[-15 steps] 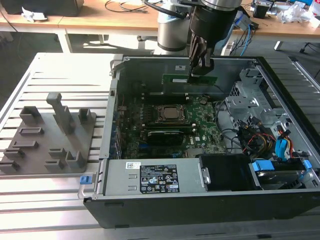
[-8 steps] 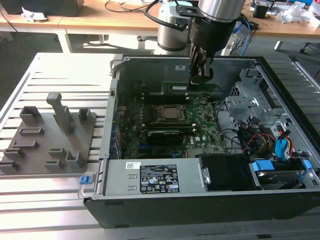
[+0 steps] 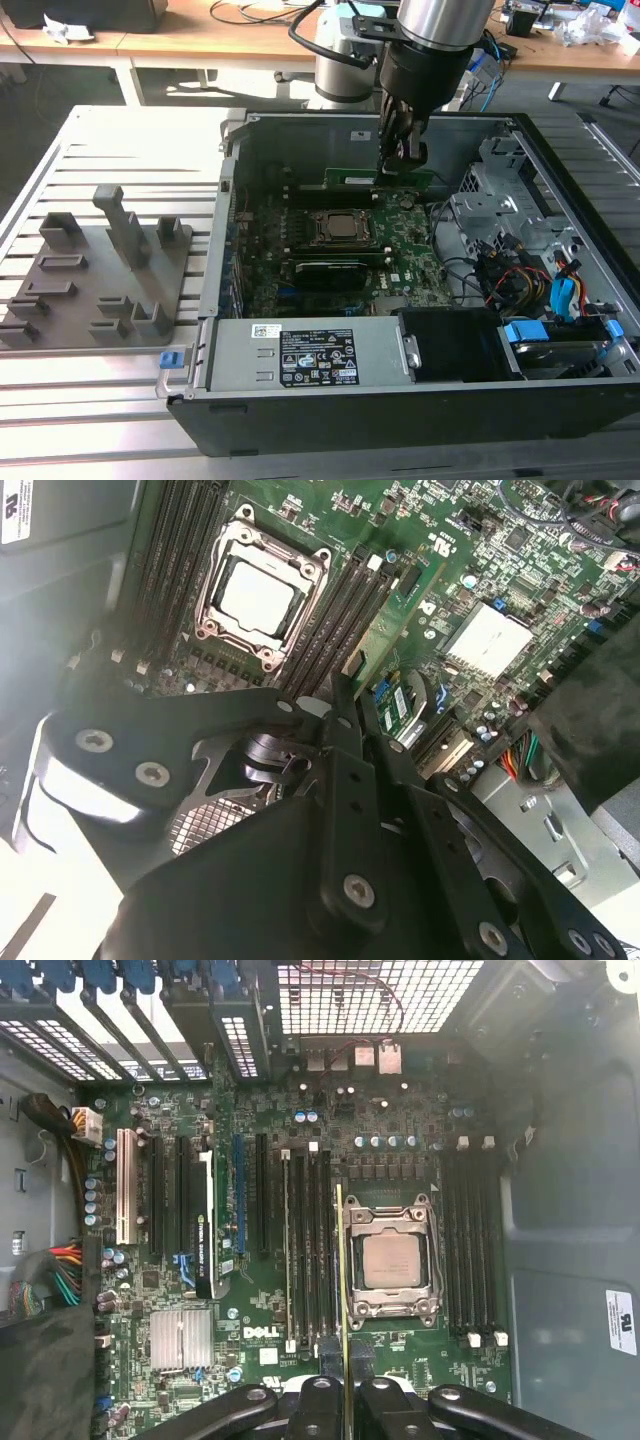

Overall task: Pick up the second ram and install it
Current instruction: 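Insert the second ram into the second slot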

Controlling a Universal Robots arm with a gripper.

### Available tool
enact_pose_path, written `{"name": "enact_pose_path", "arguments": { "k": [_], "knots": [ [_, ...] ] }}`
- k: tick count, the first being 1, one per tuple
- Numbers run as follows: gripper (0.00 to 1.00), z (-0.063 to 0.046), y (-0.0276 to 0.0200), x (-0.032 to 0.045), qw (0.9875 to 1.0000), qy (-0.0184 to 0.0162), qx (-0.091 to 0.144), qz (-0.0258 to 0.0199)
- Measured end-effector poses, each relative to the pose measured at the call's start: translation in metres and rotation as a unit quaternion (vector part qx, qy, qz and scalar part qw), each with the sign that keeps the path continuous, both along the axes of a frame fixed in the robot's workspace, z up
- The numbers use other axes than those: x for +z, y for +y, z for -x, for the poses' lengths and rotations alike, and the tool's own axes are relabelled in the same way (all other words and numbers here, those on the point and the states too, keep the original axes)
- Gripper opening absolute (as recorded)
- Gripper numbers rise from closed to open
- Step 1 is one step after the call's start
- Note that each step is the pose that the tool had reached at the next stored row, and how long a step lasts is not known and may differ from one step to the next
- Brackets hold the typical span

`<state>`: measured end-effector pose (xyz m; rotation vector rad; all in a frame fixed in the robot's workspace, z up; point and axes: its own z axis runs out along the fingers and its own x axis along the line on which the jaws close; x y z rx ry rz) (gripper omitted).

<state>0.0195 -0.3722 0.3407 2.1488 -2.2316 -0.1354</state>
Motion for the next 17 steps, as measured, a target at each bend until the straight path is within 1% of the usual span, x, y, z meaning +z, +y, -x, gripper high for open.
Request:
{"name": "enact_pose_path", "arguments": {
  "k": [7,10,12,13,14,15,17],
  "knots": [
    [0.14,0.001,0.0,-0.0008,1.0,0.0,0.0,-0.0001],
    [0.14,0.003,0.0,-0.0038,1.0,0.0,0.0,0.0],
    [0.14,0.004,0.0,-0.0131,1.0,0.0,0.0,-0.0001],
    [0.14,0.007,0.0,-0.0171,1.0,0.0,0.0,0.0],
    [0.14,0.015,0.0,-0.0265,1.0,0.0,0.0,0.0],
    [0.14,0.016,0.0,-0.0307,1.0,0.0,0.0,0.0],
    [0.14,0.016,0.0,-0.0345,1.0,0.0,0.0,0.0]
  ]
}}
